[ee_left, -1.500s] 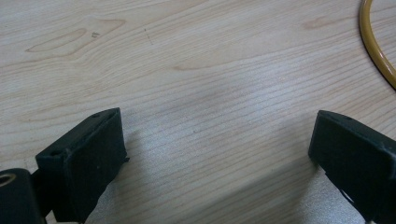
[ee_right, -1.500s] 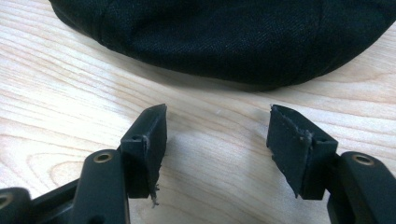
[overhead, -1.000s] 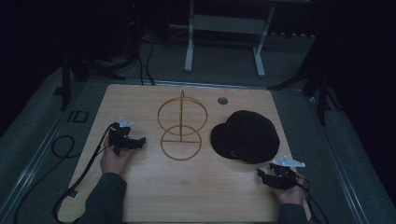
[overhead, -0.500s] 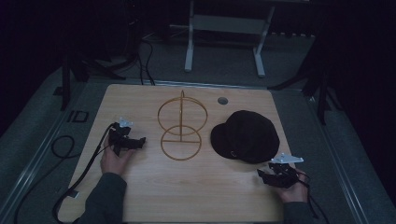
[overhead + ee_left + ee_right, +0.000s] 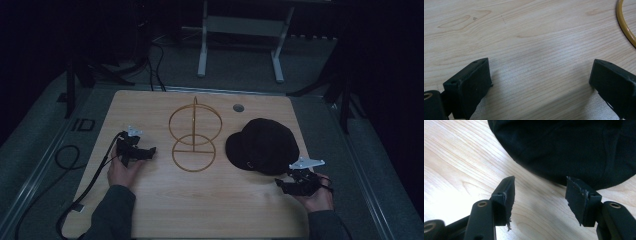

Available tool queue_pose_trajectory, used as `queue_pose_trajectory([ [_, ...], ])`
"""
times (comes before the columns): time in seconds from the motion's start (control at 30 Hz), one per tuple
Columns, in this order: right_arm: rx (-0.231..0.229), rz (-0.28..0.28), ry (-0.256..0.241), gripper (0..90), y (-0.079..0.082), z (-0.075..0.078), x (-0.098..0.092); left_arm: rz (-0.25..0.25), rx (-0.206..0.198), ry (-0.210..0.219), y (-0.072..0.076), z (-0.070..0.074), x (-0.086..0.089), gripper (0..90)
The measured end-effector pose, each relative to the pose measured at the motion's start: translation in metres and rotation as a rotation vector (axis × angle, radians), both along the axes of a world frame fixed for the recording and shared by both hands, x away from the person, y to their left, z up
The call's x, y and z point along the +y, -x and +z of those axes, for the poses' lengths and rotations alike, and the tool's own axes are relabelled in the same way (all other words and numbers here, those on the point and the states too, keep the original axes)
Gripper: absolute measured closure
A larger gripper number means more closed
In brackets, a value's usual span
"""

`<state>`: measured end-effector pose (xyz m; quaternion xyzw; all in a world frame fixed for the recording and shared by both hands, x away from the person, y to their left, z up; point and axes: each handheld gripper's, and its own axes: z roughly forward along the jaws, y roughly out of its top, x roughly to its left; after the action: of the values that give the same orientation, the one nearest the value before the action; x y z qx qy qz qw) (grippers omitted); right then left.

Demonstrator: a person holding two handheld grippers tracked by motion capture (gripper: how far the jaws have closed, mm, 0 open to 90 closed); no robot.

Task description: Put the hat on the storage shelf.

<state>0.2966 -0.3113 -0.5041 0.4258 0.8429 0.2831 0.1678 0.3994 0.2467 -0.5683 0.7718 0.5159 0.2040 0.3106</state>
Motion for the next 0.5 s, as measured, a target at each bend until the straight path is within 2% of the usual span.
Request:
queue_pose_trajectory([
  [0.23, 0.027, 0.015, -0.003, 39.9, -0.006, 0.012, 0.003, 0.000, 0.000, 0.000, 0.000, 0.000, 0.000, 3.3],
  [0.5, 0.032, 0.029, 0.006, 39.3, -0.015, 0.025, 0.013, 0.000, -0.002, 0.001, 0.000, 0.000, 0.000, 3.4],
])
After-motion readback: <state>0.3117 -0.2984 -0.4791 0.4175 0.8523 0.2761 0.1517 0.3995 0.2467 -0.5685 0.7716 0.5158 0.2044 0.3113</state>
